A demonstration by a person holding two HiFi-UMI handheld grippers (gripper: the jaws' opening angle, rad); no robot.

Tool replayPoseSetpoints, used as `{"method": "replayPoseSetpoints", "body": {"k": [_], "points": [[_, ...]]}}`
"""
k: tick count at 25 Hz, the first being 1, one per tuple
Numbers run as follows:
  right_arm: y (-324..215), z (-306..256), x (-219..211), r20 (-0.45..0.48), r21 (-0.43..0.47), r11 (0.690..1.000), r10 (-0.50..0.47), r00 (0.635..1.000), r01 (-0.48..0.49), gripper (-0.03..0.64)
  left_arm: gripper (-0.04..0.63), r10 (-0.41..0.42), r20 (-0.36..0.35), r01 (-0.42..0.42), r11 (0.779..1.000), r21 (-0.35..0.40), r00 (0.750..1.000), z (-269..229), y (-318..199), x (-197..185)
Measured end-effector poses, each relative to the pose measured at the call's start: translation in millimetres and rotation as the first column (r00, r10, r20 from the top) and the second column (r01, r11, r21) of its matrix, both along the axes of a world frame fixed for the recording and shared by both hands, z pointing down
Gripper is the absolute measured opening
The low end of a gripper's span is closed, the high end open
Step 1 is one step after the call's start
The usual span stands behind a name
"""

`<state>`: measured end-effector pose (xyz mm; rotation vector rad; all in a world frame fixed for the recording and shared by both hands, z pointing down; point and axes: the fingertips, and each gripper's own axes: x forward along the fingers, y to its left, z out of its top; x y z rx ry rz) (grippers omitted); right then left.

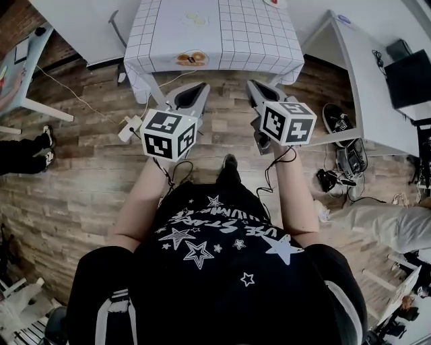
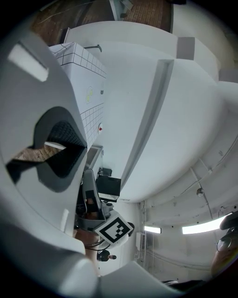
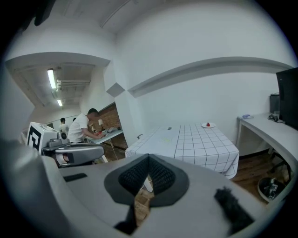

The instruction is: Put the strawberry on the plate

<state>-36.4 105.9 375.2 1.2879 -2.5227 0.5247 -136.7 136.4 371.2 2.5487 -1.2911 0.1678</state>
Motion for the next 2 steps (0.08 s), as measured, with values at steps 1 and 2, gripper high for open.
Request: {"method": "replayPoseSetpoints", "body": {"k": [1,2], "points": [[5.6,0.4,-1.9,0.001,-0.001,1.0,0.004,1.0,-0.004,0.012,0.006,0.005,0.0,-0.005,1.0,0.003,1.0,-0.6,4.3,-1.8],[11.1,0.9,-3.8,0.002,-0.003,1.0,0.008,1.0,-0.008,0.012,0.006,0.009,0.0,-0.009,1.0,0.006,1.0,-1.1,8.5,-3.6]]}}
